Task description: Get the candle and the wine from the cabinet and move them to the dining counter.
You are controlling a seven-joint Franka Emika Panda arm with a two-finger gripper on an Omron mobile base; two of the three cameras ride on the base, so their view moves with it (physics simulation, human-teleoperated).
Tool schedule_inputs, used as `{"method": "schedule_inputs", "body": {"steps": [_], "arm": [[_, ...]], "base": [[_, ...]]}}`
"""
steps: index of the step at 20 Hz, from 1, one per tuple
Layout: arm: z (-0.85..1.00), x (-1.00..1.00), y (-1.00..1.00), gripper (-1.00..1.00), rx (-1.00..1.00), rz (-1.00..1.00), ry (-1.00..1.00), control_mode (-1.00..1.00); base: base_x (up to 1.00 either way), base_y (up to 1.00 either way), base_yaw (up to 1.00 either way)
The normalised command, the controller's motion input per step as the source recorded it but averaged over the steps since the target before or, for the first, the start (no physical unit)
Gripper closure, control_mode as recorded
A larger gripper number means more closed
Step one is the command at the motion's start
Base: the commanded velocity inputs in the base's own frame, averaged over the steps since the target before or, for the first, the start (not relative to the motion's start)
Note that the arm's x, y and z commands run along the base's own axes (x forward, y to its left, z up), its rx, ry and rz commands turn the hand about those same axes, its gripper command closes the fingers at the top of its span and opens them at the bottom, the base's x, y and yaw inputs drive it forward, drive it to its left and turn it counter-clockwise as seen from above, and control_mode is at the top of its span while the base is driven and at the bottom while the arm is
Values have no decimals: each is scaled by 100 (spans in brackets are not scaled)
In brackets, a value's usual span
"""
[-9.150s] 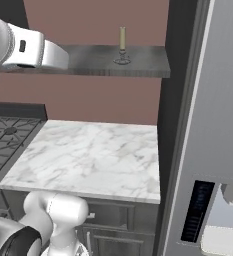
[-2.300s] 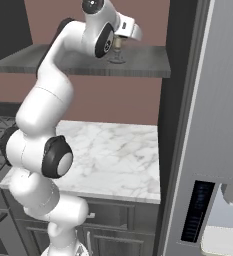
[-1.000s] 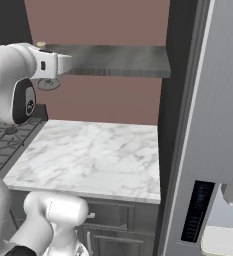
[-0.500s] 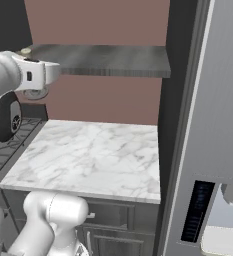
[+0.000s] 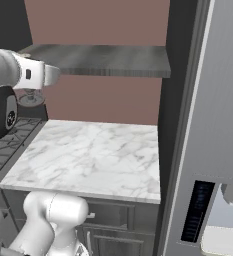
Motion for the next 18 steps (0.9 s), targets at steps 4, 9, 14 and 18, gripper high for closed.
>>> {"method": "schedule_inputs", "body": {"steps": [4, 9, 14, 18], "arm": [[-6, 0, 0, 100, 0, 1, 14, -100], [-3, 0, 0, 100, 0, 2, 10, -100], [0, 0, 0, 100, 0, 1, 0, -100], [-7, -1, 0, 100, 0, 0, 0, -100]], "base": [[0, 0, 0], [0, 0, 0], [0, 0, 0], [0, 0, 0]]}}
